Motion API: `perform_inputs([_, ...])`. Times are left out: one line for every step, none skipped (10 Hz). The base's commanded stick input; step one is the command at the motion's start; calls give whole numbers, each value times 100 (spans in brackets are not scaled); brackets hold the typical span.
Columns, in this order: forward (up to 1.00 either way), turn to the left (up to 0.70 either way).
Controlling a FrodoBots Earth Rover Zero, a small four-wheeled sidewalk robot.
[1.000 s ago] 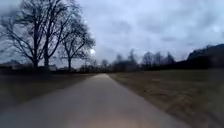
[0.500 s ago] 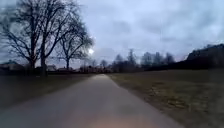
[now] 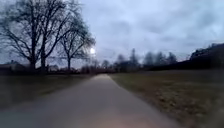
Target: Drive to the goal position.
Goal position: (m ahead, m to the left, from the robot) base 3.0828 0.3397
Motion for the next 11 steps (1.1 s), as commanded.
perform_inputs([100, 4])
perform_inputs([100, 4])
perform_inputs([100, 4])
perform_inputs([100, 4])
perform_inputs([100, 4])
perform_inputs([100, 4])
perform_inputs([100, 4])
perform_inputs([100, 4])
perform_inputs([100, 4])
perform_inputs([100, 11])
perform_inputs([100, 24])
